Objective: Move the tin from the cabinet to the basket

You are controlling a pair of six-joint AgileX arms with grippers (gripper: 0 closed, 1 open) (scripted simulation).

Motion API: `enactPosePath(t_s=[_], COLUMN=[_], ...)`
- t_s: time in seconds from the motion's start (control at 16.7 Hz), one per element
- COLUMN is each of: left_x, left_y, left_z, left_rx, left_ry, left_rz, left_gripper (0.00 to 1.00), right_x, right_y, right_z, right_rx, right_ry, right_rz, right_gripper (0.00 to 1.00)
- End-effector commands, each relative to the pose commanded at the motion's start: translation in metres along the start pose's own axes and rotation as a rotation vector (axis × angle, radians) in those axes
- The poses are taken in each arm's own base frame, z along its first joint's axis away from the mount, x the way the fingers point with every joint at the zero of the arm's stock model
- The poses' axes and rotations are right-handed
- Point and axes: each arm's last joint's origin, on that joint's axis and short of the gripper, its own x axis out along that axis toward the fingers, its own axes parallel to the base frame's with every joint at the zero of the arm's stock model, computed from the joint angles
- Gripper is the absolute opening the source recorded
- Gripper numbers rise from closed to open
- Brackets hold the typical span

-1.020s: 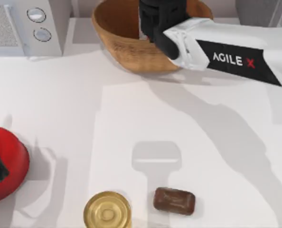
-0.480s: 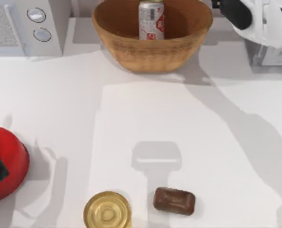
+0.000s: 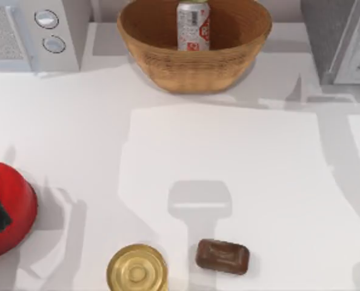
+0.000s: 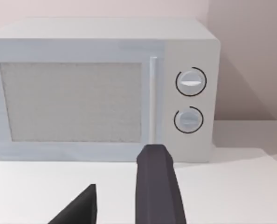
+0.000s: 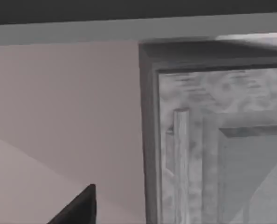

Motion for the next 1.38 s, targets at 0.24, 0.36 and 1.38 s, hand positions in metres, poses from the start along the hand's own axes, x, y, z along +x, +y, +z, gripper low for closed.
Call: enactPosePath(t_s=[0.24,0.36,1.38], left_x=[0.000,0.000,0.000], left_y=[0.000,0.000,0.000], left_z=[0.000,0.000,0.000], left_rx=[0.000,0.000,0.000], left_ry=[0.000,0.000,0.000], left_rz=[0.000,0.000,0.000], left_gripper=[1.00,1.00,1.00], right_x=[-0.092,-0.121,-0.149], right_y=[-0.046,-0.058,-0.077], right_z=[-0.049,-0.087,-0.174], right_rx=[-0.020,-0.031,-0.049], right_ry=[0.014,0.042,0.121], right_rz=[0.015,0.026,0.071], right_gripper=[1.00,1.00,1.00])
